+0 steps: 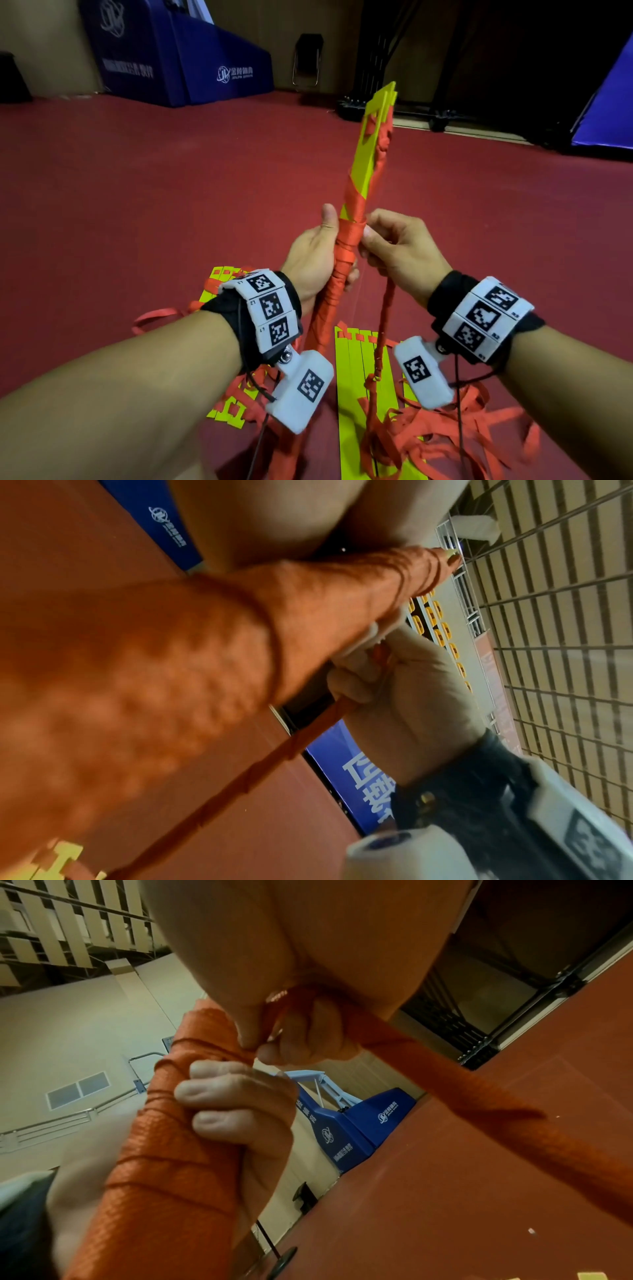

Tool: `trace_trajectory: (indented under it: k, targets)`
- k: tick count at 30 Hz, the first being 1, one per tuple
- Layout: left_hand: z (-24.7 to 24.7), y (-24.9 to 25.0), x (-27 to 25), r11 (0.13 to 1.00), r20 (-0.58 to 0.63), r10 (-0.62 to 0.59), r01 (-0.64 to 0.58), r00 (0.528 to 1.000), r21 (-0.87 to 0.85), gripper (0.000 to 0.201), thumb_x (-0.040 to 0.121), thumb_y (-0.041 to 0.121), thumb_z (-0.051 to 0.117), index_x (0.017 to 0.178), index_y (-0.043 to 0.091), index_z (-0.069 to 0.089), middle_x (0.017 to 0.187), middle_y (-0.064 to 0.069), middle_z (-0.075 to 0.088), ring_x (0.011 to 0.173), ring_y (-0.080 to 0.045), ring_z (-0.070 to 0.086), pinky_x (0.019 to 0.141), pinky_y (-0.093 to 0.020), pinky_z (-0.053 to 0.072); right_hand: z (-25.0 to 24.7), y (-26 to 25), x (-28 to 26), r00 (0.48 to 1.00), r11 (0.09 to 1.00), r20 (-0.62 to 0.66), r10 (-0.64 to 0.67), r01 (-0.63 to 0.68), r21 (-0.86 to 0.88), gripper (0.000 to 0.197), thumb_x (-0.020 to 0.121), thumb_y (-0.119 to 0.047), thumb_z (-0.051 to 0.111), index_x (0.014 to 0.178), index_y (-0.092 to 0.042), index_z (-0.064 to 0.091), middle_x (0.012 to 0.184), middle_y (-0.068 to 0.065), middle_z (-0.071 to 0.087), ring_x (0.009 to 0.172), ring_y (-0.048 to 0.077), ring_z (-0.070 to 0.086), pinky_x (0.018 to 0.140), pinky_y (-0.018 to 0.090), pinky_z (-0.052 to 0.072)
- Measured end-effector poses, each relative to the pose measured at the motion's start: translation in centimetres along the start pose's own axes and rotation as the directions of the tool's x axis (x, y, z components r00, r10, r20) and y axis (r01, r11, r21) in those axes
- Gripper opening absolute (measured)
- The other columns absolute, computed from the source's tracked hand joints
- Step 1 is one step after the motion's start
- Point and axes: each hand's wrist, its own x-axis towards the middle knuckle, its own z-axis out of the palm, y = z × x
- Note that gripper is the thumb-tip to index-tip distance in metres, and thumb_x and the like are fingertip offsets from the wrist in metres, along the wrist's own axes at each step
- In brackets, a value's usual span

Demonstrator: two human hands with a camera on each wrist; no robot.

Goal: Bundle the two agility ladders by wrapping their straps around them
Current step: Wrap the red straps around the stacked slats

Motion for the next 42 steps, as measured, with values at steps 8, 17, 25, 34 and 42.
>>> trace_trajectory:
  k: [8,17,25,34,42]
  targets:
    - [-0.2,-0.7,-0.4,0.993,0.083,-0.100,0.094,0.992,0.067,0.068,0.073,0.079,0.037,0.081,0.018,0.066,0.060,-0.008,0.056,0.049,-0.018,0.051,0.053,-0.027,0.047,0.3,0.1,-0.5,0.989,0.992,0.137,-0.051,0.035,0.118,0.024,0.103,-0.019,0.050,0.085,-0.026,0.064,0.059,0.007,0.048,0.045,0.013,0.039,0.043,0.022,0.030]
    - [-1.2,-1.5,0.6,0.981,-0.081,-0.127,0.137,0.989,0.133,0.031,0.101,0.042,0.056,0.106,0.013,0.068,0.069,0.000,0.069,0.062,-0.012,0.063,0.052,-0.029,0.055,1.2,0.1,-0.2,0.995,0.996,0.097,-0.015,0.006,0.086,0.016,0.104,-0.015,0.050,0.099,-0.017,0.065,0.050,-0.012,0.048,0.043,0.000,0.038,0.043,0.015,0.032]
    - [-1.2,-1.7,0.6,0.992,-0.019,-0.021,0.023,1.000,0.124,0.044,0.097,0.059,0.049,0.102,0.020,0.070,0.073,0.006,0.066,0.058,-0.008,0.060,0.056,-0.027,0.052,-0.1,2.2,0.7,0.979,0.976,-0.204,0.007,-0.051,-0.211,0.020,0.090,-0.039,0.066,0.085,-0.020,0.072,0.060,-0.011,0.063,0.053,0.006,0.054,0.059,0.031,0.043]
    - [-1.6,-2.0,1.7,0.981,-0.123,0.039,-0.014,0.992,0.191,0.027,0.106,0.022,0.052,0.084,0.016,0.067,0.053,0.011,0.060,0.052,-0.012,0.055,0.068,-0.043,0.056,-2.2,1.3,0.9,0.996,0.921,-0.092,0.017,-0.051,-0.387,0.014,0.089,-0.026,0.074,0.077,-0.018,0.071,0.067,-0.008,0.065,0.061,0.007,0.053,0.064,0.029,0.044]
    - [-1.0,-2.1,1.5,0.985,-0.102,0.003,0.015,0.995,0.175,0.025,0.107,0.021,0.051,0.091,0.014,0.068,0.053,0.012,0.060,0.056,-0.014,0.055,0.093,-0.068,0.051,-2.3,2.0,0.9,0.985,0.882,-0.075,0.156,-0.173,-0.438,0.025,0.081,-0.005,0.066,0.062,-0.021,0.063,0.057,-0.006,0.056,0.053,0.008,0.044,0.060,0.026,0.037]
